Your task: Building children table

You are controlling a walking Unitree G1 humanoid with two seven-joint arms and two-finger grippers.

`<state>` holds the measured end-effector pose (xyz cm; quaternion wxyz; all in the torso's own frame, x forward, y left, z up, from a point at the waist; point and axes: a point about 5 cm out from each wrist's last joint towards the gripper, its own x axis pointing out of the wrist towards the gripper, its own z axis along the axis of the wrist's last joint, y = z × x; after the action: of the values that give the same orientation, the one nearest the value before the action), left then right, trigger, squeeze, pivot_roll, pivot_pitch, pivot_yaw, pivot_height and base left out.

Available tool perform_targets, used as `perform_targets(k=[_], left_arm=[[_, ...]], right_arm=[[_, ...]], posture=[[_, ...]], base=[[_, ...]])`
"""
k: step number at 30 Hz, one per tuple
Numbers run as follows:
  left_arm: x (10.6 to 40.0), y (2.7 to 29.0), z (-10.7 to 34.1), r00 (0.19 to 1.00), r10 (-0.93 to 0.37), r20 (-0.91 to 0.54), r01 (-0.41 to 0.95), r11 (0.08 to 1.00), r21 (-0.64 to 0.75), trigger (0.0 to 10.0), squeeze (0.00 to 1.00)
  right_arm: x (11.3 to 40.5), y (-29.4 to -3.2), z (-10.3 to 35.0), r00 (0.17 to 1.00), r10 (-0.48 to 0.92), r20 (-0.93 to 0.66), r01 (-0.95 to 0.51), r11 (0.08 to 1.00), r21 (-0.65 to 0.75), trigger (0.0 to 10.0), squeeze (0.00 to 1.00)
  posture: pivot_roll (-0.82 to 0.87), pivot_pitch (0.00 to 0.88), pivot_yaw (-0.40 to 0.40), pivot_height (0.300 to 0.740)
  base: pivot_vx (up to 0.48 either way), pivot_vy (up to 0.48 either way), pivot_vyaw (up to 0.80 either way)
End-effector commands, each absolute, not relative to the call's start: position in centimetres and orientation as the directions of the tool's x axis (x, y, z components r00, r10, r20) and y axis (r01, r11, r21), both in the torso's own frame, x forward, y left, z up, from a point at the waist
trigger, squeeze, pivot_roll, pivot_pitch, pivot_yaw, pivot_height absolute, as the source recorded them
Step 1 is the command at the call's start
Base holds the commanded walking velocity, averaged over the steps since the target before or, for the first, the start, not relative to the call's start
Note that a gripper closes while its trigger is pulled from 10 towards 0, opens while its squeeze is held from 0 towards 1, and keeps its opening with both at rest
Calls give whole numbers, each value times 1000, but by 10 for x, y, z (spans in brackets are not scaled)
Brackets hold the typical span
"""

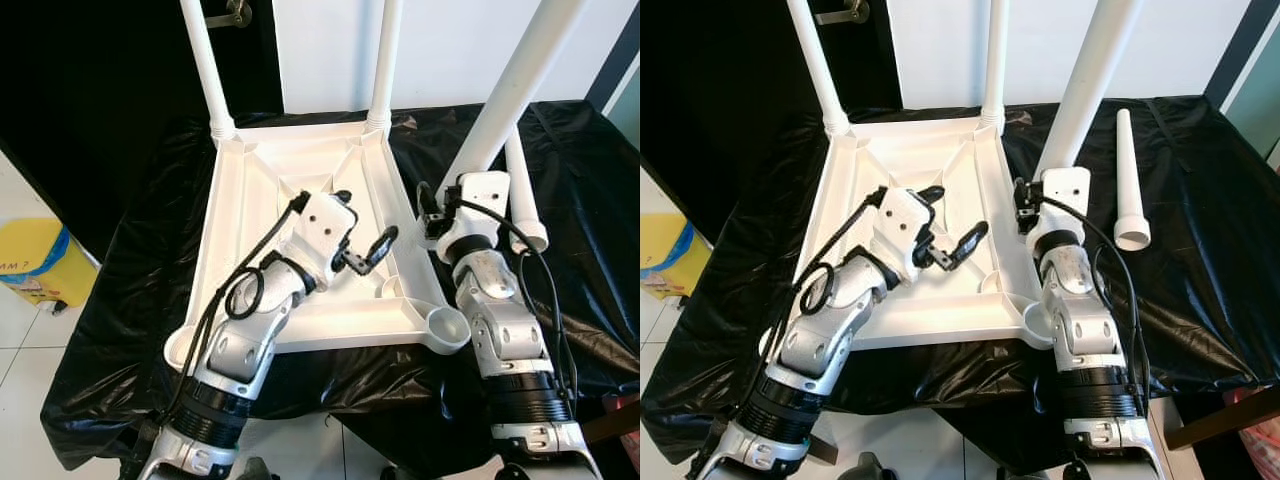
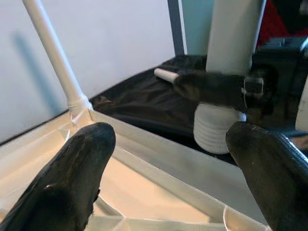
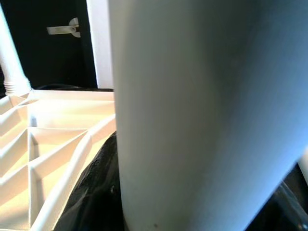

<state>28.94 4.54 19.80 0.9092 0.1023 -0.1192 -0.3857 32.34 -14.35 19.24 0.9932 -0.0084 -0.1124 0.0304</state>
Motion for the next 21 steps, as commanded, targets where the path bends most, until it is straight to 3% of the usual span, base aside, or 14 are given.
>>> perform_targets(k=[1,8,11,17,21], left_arm=[[286,46,195,655,-746,118,696,657,289,10000,0],[280,47,186,624,-779,70,737,615,281,10000,0],[272,47,177,554,-832,5,806,539,244,10000,0],[266,48,174,508,-861,-26,844,492,216,10000,0],[256,51,168,430,-900,-64,891,412,191,10000,0]], right_arm=[[320,-142,193,971,77,225,-72,997,-30,10000,0],[315,-142,187,974,85,208,-79,996,-35,10000,0],[310,-143,184,976,90,200,-82,995,-50,10000,0],[307,-144,183,977,89,195,-80,995,-53,10000,0],[297,-145,176,981,93,171,-84,995,-59,10000,0]], posture=[[-84,24,-10,740],[-90,24,-4,740],[-102,22,4,740],[-108,21,6,740],[-117,22,8,740]], base=[[0,0,0],[0,0,0],[0,0,0],[0,0,0],[0,0,0]])
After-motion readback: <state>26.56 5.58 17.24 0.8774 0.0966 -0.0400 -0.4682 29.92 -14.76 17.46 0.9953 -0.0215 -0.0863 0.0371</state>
